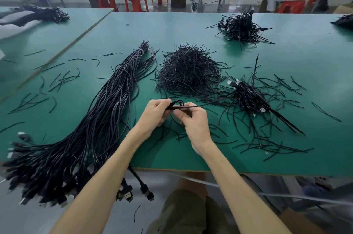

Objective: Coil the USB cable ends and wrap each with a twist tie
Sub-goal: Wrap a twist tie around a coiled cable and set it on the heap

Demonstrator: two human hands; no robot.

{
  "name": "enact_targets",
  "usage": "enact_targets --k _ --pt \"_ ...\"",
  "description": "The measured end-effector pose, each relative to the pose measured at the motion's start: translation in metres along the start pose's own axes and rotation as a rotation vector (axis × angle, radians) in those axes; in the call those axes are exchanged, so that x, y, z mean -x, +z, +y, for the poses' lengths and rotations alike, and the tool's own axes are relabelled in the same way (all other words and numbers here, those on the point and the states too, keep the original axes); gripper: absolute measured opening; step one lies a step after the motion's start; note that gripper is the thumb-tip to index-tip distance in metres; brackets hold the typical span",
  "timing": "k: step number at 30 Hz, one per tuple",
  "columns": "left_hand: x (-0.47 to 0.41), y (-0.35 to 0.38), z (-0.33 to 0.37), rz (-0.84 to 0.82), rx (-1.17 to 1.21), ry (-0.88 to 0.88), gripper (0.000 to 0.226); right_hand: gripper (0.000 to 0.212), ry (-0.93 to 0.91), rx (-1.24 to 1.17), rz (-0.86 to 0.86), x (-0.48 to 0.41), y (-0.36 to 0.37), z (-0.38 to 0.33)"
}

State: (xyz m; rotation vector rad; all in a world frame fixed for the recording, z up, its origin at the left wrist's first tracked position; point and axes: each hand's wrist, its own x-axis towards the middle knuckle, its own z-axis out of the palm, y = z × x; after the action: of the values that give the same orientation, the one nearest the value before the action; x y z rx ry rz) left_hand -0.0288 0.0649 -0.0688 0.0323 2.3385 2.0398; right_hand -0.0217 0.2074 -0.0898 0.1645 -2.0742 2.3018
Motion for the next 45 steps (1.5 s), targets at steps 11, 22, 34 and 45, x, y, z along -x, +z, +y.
enact_targets --k 11,22,34,45 --pt "0.002 0.000 0.001 -0.002 0.006 -0.045 0.055 0.026 -0.023 0.176 -0.028 0.000 0.001 0.000" --pt "0.005 0.004 0.001 0.051 -0.007 0.092 0.052 0.010 -0.012 0.144 0.038 0.004 0.004 -0.003" --pt "0.008 -0.003 0.000 0.116 0.215 0.158 0.044 0.006 0.004 -0.017 0.150 0.006 0.000 -0.007" --pt "0.007 -0.001 -0.006 0.040 0.017 0.272 0.041 0.011 -0.022 -0.039 0.071 0.007 -0.001 -0.007"
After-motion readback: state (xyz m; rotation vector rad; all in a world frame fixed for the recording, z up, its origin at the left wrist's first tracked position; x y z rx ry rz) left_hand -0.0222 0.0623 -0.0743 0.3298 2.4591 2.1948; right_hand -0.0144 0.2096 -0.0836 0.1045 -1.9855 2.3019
